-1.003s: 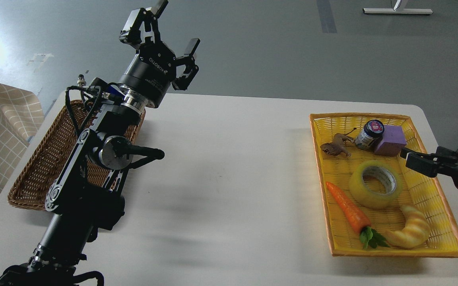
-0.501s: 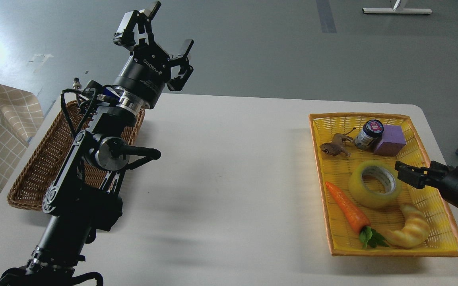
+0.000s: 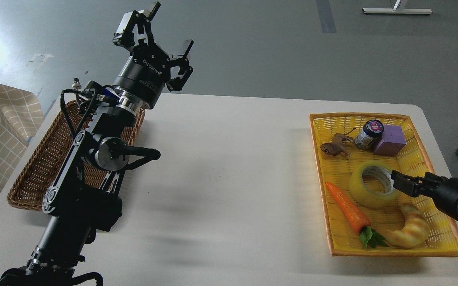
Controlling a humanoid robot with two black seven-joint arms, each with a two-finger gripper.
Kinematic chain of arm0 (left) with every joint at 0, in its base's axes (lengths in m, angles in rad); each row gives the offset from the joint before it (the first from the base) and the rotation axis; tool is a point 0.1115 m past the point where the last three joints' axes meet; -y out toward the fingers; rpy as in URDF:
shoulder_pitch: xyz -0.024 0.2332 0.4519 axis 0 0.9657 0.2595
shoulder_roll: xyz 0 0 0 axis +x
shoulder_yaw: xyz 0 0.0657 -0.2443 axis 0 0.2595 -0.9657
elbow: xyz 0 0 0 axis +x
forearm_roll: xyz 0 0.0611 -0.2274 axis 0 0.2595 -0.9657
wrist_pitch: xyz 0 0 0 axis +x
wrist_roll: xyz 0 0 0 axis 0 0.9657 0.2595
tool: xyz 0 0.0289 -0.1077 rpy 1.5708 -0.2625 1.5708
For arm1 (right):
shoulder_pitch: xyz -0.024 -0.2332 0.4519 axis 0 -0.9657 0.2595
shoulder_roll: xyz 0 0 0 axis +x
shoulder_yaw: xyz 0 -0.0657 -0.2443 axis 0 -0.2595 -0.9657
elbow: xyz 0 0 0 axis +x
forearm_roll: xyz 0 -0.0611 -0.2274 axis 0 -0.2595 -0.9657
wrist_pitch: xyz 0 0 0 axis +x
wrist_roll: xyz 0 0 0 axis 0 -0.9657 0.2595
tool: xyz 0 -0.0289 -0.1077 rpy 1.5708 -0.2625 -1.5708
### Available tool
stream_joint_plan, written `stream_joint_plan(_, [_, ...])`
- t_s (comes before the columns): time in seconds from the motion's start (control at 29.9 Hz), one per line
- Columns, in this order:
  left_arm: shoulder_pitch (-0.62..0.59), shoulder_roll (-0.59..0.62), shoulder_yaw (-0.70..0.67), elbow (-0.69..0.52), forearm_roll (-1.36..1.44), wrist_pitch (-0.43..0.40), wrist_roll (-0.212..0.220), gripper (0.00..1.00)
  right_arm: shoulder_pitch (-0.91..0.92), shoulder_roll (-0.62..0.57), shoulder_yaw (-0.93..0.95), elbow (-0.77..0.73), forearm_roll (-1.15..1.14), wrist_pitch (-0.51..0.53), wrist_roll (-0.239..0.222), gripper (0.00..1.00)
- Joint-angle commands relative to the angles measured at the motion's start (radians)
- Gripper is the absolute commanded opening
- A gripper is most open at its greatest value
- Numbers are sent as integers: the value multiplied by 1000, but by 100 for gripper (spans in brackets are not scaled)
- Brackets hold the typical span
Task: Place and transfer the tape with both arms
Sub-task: 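Reach the right gripper into the tray and grasp the tape roll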
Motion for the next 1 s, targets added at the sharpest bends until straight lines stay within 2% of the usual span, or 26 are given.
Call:
stream_joint_plan(0.0, [4, 0, -1, 0, 0, 0, 0, 98, -5, 20, -1, -9, 0, 0, -11, 91])
stream_joint_plan(0.57, [11, 0, -12, 0, 2, 1, -1, 98, 32, 61, -35, -52, 0, 0, -17, 89])
stream_joint_plan(0.6, [13, 0, -24, 0, 0, 1, -1, 98, 35, 61, -47, -52, 0, 0, -17, 87])
stream_joint_plan(0.84, [19, 0, -31, 0, -1, 1, -1, 98, 95, 52, -104, -69, -4, 0, -17, 85])
stream_joint_plan(0.87, [19, 0, -31, 0, -1, 1, -1, 98, 101, 52, -112, -77, -6, 0, -18, 82])
stream_joint_plan(0.97, [19, 0, -38, 0, -1, 1, -1, 98, 107, 50, -127, -81, -7, 0, -28, 81])
